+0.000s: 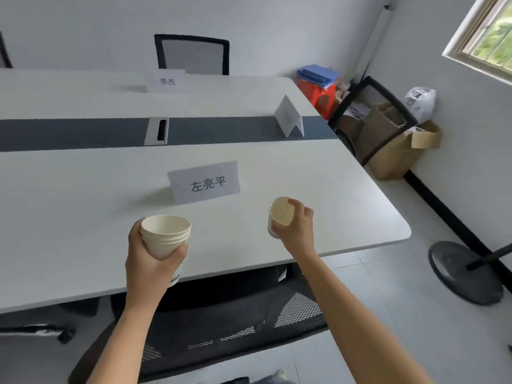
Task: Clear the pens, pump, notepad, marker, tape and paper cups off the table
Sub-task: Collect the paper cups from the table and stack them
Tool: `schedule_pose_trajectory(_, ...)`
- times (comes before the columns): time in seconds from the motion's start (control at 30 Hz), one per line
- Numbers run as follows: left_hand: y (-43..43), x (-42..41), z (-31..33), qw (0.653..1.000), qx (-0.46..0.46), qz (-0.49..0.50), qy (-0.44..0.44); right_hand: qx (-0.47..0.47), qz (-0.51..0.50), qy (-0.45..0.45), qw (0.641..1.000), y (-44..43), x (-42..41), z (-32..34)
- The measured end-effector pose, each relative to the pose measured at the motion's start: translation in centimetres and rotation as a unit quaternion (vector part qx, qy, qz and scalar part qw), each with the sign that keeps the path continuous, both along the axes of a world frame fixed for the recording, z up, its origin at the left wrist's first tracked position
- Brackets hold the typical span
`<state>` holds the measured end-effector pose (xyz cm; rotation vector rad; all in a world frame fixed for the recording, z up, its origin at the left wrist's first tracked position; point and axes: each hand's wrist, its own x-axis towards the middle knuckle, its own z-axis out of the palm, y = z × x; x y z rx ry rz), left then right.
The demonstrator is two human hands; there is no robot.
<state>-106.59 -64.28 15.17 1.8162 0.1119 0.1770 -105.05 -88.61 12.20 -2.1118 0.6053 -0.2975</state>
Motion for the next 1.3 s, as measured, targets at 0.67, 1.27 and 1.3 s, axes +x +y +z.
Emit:
schedule_pose_trajectory(0.67, -1.4, -2.8, -1.9, 0.999, 0.031, 0.023, 0.038, -0.025, 0.129, 0.11, 0.985, -0.2, 2.0, -4.7)
schedule_pose_trajectory(1.27, -8.8, -3.7, -1.7, 0.918, 0.141, -0.358, -0.102, 0.179, -0.005, -0.016, 0.984, 3.2, -11.7, 3.8)
schedule_pose_trajectory(1.3, -9.7, -4.1, -1.7, 0.908, 0.147, -0.377, -0.112, 0.182, -0.028, -0.02, 0.983, 2.6, -12.6, 3.6)
